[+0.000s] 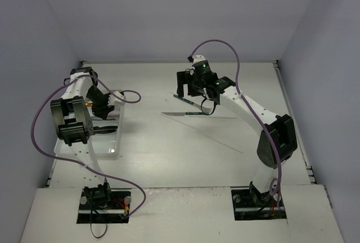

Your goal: Sort the eating utensils into containers

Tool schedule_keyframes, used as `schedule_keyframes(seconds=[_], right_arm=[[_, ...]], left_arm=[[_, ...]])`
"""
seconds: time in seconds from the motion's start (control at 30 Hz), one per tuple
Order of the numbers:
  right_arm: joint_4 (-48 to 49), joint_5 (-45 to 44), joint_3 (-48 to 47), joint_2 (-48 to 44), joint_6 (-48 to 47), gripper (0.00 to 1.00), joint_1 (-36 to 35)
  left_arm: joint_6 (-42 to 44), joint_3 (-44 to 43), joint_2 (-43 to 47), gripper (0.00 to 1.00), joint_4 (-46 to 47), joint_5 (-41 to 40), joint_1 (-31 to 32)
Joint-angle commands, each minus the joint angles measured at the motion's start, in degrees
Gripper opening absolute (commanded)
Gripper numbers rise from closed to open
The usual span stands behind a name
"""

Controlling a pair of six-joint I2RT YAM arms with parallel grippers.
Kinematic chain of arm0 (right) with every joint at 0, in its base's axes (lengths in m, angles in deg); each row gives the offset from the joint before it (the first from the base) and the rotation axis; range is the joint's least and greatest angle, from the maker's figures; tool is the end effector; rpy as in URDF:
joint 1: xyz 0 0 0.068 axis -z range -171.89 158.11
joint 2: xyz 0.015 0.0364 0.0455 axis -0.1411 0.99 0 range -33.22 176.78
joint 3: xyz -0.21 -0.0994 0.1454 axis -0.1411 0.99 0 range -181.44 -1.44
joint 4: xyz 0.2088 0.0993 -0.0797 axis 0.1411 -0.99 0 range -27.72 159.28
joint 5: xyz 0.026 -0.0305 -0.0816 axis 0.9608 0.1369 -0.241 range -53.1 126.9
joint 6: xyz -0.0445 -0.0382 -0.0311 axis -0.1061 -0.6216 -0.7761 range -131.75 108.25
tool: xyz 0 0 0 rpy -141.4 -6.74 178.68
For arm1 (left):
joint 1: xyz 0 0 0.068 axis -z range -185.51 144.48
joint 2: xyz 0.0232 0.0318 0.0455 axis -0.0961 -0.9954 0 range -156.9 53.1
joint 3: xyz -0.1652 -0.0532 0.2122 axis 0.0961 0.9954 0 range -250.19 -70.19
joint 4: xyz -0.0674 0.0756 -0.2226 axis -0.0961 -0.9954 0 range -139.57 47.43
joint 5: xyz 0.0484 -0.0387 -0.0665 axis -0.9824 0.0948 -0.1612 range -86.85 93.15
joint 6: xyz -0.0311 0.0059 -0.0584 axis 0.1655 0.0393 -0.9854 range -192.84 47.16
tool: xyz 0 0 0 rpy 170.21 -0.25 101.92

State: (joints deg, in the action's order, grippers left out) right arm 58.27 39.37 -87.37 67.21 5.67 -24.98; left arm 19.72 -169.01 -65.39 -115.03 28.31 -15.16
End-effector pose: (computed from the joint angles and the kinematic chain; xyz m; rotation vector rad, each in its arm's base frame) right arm 0.3480 0.2297 0.3211 -0.3099 2.0447 0.5968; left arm 0.3744 0.0409 0.2053 1.8392 2.0994 -0.4314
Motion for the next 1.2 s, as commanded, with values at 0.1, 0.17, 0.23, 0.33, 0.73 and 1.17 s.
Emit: schedule_keyframes(seconds=[0.1, 0.17, 0.23, 0.33, 0.73, 1.17], right_arm=[[-1.0, -6.1, -4.5, 3.3, -2.7, 0.8, 0.9], [-1.5, -6.7, -6.4, 6.1, -3.6, 0.74, 0.9], [-2.1, -7.2, -8.3, 9.0, -4.9, 0.66, 0.9], [-3.1, -7.3, -11.3, 13.5, -6.7, 0.58, 0.9], [-5.7, -6.3, -18.5, 26.3, -12.7, 0.6, 1.2], [-5.5, -3.5, -17.1, 28.9, -14.4, 0.33, 1.4]], left_arm=[[-1.2, -5.7, 5.4, 0.44, -1.6, 2.4, 0.3], [-2.9, -6.6, 8.9, 0.45, -1.6, 4.8, 0.5], [-5.3, -7.6, 11.3, 0.46, -1.6, 8.5, 0.7], [-11.5, -9.9, 15.5, 0.52, -1.5, 13.0, 0.9], [-24.0, -5.8, 26.9, 0.67, -1.5, 24.2, 0.9], [-24.7, -5.7, 27.0, 0.68, -1.1, 24.6, 0.9]])
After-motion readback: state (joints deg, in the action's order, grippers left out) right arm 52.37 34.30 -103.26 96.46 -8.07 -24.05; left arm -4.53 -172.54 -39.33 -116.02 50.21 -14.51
